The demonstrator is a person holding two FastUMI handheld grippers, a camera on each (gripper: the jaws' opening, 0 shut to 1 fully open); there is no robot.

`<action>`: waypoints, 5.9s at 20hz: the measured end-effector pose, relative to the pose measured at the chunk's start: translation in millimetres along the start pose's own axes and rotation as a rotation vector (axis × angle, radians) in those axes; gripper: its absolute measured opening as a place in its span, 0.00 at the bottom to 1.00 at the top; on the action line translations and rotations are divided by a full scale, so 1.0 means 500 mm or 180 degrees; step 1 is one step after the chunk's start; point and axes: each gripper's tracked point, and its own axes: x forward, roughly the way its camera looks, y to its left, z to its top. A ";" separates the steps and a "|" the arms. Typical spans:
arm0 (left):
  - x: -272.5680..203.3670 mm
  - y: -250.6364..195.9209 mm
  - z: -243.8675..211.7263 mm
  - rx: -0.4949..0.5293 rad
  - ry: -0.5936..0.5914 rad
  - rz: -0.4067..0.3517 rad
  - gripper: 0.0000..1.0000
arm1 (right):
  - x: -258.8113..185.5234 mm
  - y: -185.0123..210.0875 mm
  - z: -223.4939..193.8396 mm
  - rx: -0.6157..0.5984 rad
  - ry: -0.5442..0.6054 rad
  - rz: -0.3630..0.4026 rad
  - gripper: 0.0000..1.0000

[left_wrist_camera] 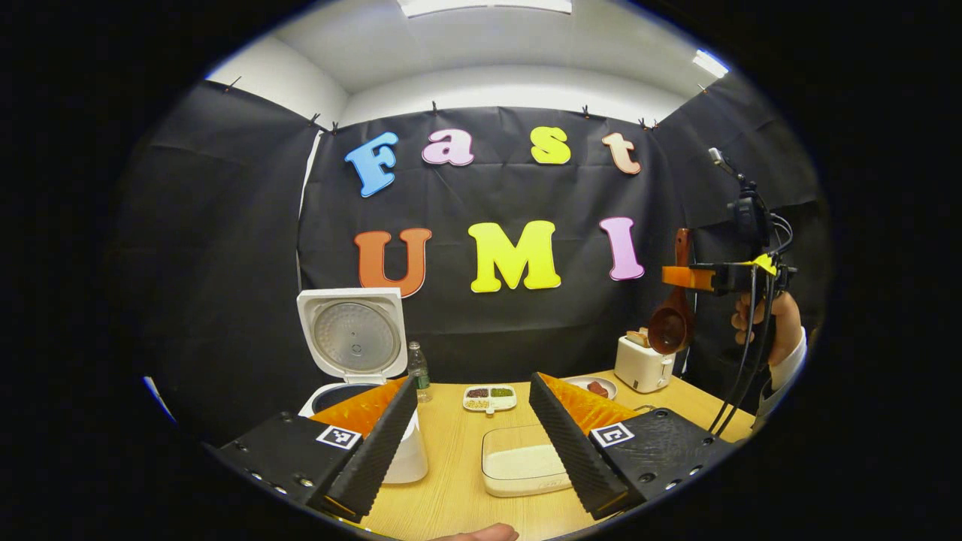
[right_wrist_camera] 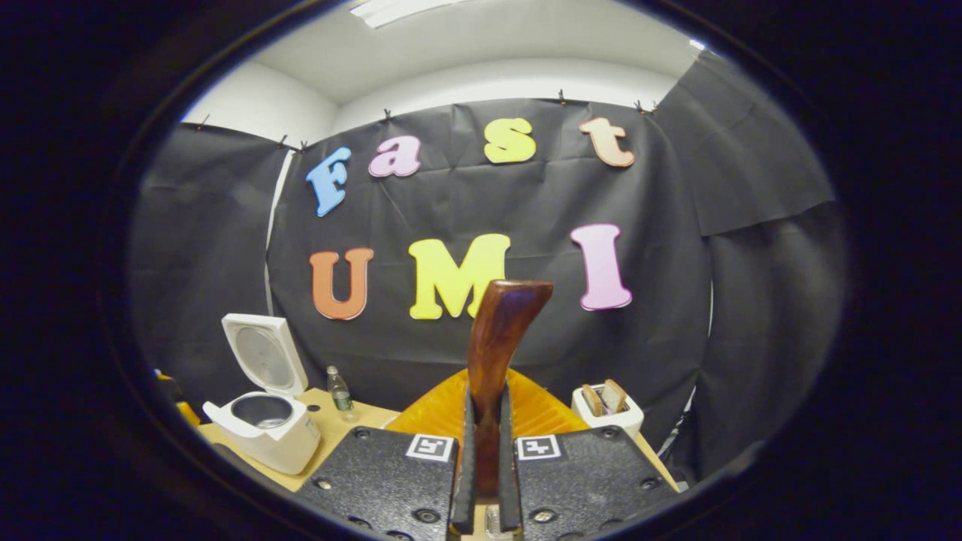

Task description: Close the left gripper, press the button to open the rice cooker; take a wooden spoon from the chopstick holder with the right hand, scoop a spoonful of rice and pour it into the rice cooker, then put the wooden spoon back into the chopstick holder.

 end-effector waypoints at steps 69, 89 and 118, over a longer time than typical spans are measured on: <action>0.676 0.521 0.144 -0.0107 -0.0061 0.0627 0.94 | -0.105 0.022 -0.210 0.0072 0.0079 0.0067 1.00; 0.492 0.488 -0.039 -0.0306 0.1123 0.0618 0.95 | -0.243 0.047 -0.201 0.0179 0.0042 0.0225 1.00; 0.227 0.375 -0.312 -0.0336 0.2418 0.0556 0.96 | -0.381 0.048 -0.238 0.0177 0.0088 0.0387 1.00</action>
